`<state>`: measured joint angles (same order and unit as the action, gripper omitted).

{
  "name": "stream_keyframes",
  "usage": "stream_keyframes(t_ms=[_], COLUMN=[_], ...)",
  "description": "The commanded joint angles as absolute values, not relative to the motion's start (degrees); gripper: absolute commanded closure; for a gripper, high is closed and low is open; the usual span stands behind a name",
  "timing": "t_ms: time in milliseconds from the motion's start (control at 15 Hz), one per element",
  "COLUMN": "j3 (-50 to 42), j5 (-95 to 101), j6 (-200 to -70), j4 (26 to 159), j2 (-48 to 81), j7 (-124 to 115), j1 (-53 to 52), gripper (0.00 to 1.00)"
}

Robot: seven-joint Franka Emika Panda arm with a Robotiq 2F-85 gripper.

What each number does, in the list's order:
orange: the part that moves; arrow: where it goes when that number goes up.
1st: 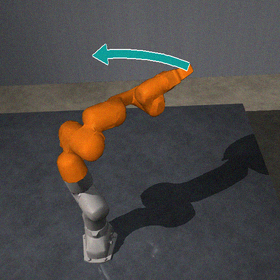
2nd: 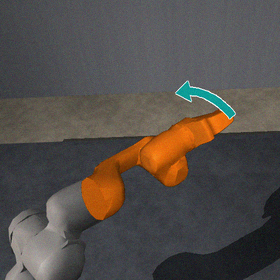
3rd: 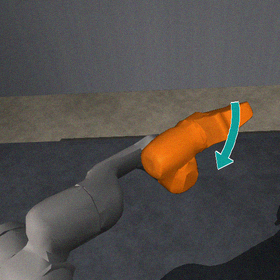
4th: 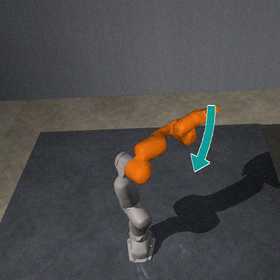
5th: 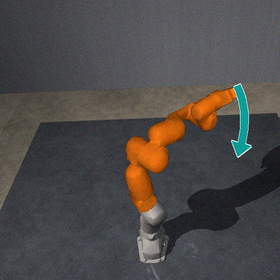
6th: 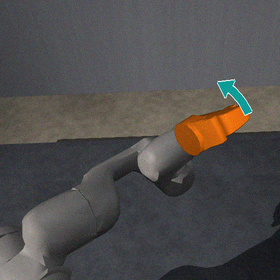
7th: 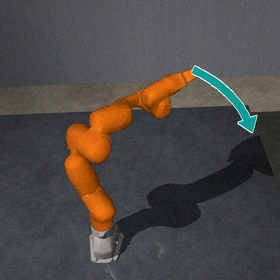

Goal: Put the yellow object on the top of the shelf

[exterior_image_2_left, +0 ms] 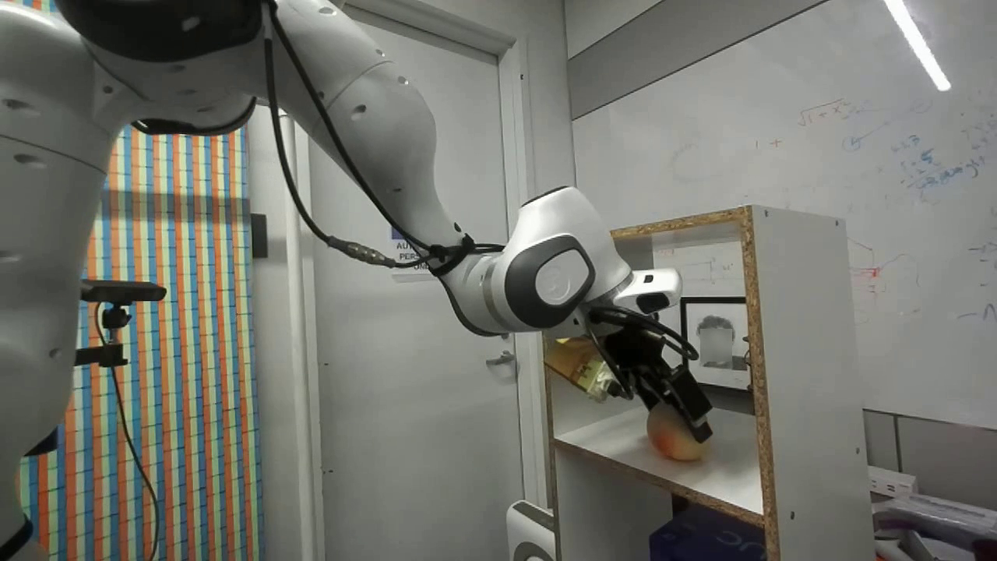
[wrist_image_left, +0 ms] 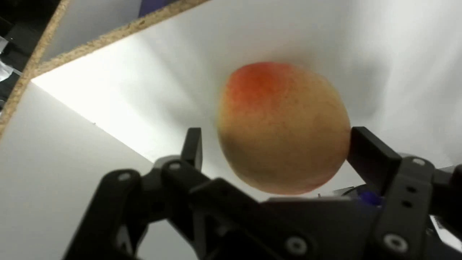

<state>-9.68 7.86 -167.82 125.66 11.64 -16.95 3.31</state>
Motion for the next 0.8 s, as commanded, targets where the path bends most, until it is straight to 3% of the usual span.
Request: stream_keyframes(t_ms=[0, 67, 133, 333, 533, 733], j3=[-12.60, -13.12, -13.54, -13.96, -14.71, -12.38], j5=[12.17, 13.04, 13.66, 14.20, 15.87, 14.75], j6=[-168.17, -167.36, -166.53, -162.23, -157.32, -143.73], j4=[121.36, 121.34, 121.40, 124.06, 126.80, 128.75], j2=[14.65, 14.41, 14.09, 9.77, 4.67, -3.63], j7=[-23.04, -23.97, -24.78, -25.34, -26.64, -23.56], j1=[0.61, 0.07, -0.37, -0.89, -1.10, 1.39], gripper=[0.00, 0.25, 0.26, 0.51, 0.54, 0.54])
